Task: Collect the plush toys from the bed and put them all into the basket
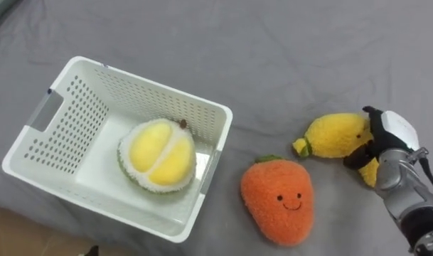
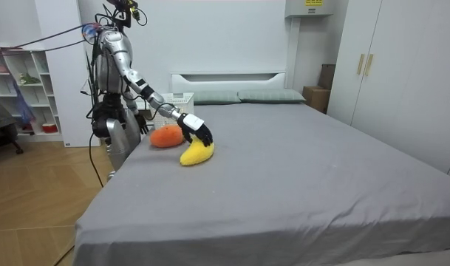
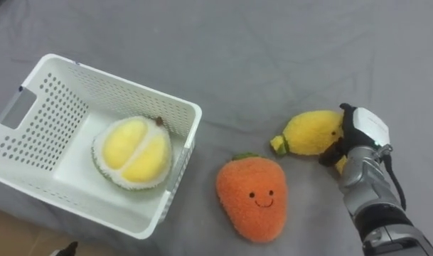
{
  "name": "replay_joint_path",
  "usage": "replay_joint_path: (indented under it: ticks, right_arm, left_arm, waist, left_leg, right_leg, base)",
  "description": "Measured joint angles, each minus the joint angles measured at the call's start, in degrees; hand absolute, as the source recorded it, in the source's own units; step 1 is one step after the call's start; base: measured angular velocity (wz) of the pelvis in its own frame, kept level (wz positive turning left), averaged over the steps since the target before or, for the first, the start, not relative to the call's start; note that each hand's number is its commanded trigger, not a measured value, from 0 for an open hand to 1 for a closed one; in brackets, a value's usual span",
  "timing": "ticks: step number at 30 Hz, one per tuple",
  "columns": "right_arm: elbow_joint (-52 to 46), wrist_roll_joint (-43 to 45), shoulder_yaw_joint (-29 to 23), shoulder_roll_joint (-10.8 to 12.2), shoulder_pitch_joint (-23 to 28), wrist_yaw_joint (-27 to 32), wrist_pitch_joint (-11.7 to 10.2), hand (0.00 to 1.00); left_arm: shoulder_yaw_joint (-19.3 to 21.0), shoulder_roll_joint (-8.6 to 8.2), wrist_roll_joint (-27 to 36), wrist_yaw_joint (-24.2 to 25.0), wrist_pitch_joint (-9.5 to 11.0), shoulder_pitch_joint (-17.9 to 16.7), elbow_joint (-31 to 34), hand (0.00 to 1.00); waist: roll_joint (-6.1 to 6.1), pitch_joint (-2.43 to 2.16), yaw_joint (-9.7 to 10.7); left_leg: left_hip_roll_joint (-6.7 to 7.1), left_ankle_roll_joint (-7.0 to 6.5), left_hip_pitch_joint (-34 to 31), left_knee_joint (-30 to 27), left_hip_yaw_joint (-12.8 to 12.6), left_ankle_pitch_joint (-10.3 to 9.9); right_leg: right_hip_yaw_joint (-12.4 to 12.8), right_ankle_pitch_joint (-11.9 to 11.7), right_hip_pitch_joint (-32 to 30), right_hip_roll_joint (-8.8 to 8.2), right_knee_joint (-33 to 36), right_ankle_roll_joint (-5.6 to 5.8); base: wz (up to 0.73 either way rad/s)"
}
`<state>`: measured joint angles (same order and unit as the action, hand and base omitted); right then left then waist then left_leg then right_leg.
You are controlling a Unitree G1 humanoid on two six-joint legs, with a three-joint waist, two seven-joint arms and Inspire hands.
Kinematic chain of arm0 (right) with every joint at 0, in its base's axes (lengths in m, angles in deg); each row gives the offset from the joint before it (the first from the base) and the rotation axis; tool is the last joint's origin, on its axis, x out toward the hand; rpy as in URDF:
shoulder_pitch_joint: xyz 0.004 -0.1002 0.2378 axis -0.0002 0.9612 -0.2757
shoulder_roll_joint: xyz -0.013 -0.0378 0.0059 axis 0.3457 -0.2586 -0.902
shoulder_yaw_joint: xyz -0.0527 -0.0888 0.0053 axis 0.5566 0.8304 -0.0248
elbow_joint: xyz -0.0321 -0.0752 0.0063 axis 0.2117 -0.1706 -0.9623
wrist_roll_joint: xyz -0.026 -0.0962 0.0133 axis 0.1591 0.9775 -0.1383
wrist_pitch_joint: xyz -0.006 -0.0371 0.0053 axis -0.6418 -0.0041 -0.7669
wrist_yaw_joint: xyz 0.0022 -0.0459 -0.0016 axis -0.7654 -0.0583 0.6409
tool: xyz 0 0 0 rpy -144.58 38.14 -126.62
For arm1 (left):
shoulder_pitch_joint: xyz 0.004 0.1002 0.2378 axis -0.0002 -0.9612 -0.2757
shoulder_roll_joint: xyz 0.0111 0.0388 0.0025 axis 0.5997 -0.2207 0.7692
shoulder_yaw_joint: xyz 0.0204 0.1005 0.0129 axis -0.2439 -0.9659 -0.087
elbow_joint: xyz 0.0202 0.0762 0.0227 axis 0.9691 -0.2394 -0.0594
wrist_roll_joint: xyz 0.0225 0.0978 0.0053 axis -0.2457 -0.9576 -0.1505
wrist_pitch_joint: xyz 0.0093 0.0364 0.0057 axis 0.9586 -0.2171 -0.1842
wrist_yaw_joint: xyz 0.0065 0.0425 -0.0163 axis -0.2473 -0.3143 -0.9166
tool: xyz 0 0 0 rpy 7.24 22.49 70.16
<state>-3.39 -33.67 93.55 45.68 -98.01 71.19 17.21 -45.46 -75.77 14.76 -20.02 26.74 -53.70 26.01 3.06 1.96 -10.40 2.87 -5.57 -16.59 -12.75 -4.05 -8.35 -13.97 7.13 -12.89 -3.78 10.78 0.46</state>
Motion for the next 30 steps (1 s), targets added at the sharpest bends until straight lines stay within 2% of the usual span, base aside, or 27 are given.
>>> replay_joint_path:
  ticks: [5,7,9,12,18,25,30]
  right_arm:
    - [0.93,-2.9,-0.38,0.0,0.08,0.92,0.02,1.0]
    - [0.93,-3.35,-0.73,-0.01,0.13,0.94,0.02,1.0]
    - [0.94,-3.87,-0.86,-0.02,0.21,0.94,0.01,1.0]
    - [0.98,-5.36,-0.83,-0.06,1.62,0.96,-0.5,1.0]
    - [1.03,-6.46,-0.96,-0.05,4.95,0.92,-1.38,1.0]
    - [1.17,-6.43,-0.86,0.09,5.33,0.92,-1.7,1.0]
    - [1.3,-8.03,-0.84,0.3,6.97,0.88,-2.94,1.0]
  left_arm:
    - [0.17,0.01,-0.18,-0.02,-0.04,-1.76,0.56,0.0]
    - [0.18,0.01,-0.18,-0.02,-0.07,-2.77,1.06,0.0]
    - [0.21,0.01,-0.19,-0.04,-0.22,-3.6,1.62,0.0]
    - [0.25,0.0,-0.18,-0.13,-0.17,-4.67,4.19,0.0]
    - [0.19,-0.02,0.43,-0.54,0.32,-4.64,3.96,0.0]
    - [0.09,-0.02,1.45,-0.74,0.86,-4.63,3.27,0.0]
    - [0.07,-0.02,2.03,-0.27,1.23,-5.09,2.69,0.0]
  waist:
    - [-0.37,-0.2,0.38]
    - [-0.79,-0.38,0.56]
    - [-1.45,-0.79,0.75]
    - [-1.82,-1.02,0.77]
    - [-1.76,-0.98,1.09]
    - [-1.65,-0.92,2.0]
    - [-1.43,-0.78,2.21]
  left_leg:
    - [0.01,0.01,0.01,-0.01,0.3,0.01]
    - [0.02,0.01,-0.01,-0.01,0.29,0.01]
    - [0.0,0.01,-0.02,0.0,0.3,0.01]
    - [-0.01,0.11,0.09,-0.03,0.48,0.11]
    - [0.1,0.13,0.63,-0.01,0.85,0.44]
    - [0.2,0.25,0.37,0.28,1.44,0.95]
    - [0.49,0.14,1.62,1.44,1.57,1.39]
  right_leg:
    - [-0.4,0.0,0.18,-0.01,-0.13,0.0]
    - [-0.45,0.0,0.18,0.0,-0.13,0.0]
    - [-0.49,0.0,0.19,0.02,-0.13,0.0]
    - [-0.7,0.0,0.43,0.03,-0.13,0.0]
    - [-1.2,0.0,1.13,-0.07,-0.05,-0.01]
    - [-1.93,-0.05,1.03,0.16,0.02,-0.09]
    - [-1.94,-0.03,1.75,-0.06,-0.01,-0.06]
  base:
    - [0.03]
    - [0.0]
    - [0.0]
    - [0.04]
    - [0.03]
    - [0.05]
    - [0.0]
